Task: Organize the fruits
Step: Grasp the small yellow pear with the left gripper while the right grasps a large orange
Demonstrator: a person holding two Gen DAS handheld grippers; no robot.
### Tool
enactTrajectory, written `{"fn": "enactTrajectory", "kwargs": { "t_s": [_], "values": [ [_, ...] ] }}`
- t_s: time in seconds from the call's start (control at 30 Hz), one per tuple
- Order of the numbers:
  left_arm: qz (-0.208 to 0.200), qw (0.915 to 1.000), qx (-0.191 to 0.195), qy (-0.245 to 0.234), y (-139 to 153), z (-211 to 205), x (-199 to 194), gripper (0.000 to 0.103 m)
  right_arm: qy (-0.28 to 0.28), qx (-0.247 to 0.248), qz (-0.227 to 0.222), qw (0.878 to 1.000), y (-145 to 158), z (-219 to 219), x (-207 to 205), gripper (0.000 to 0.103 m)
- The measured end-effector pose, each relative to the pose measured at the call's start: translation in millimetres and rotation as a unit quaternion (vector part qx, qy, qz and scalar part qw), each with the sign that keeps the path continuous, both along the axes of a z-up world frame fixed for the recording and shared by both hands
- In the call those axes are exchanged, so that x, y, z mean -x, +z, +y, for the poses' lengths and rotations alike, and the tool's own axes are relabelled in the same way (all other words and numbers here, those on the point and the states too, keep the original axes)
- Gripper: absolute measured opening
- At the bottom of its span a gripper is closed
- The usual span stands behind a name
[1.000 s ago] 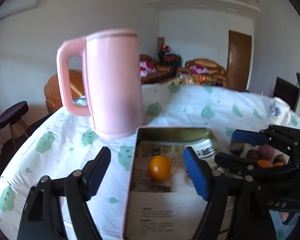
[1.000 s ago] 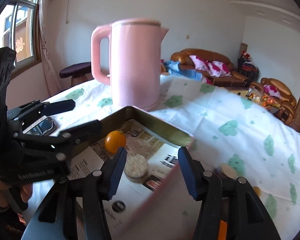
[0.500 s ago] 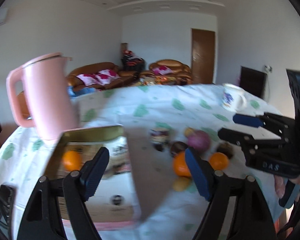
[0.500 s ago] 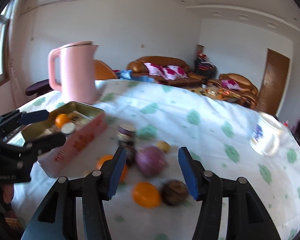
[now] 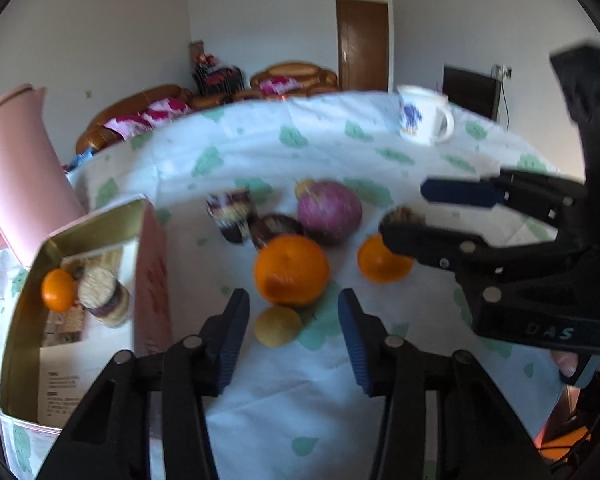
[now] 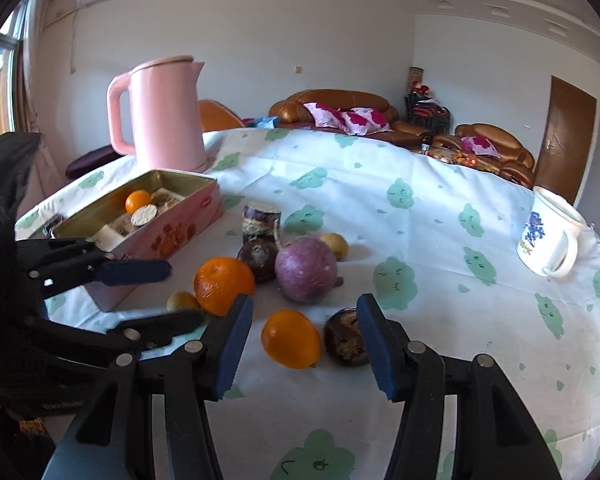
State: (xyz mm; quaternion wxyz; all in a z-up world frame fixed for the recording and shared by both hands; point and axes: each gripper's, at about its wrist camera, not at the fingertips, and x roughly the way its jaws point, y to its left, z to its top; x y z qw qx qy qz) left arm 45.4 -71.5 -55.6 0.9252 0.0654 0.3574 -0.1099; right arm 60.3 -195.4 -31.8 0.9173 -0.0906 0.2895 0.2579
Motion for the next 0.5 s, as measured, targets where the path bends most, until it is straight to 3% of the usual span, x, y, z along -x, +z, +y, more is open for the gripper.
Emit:
{"fn": "enactTrajectory", "kwargs": {
  "t_s": [0.4, 0.5],
  "values": [
    [0.027, 0.9992, -0.010, 0.027, -8, 5, -11, 0.039, 0.039, 0.039, 0.045, 0.997, -14, 18, -8, 0.053],
    [0.052, 0.9985, -0.009, 0.017, -13, 3, -18, 0.038, 0.031, 0.050, 0.063, 0.996, -20, 21, -14, 0.051]
  ]
}}
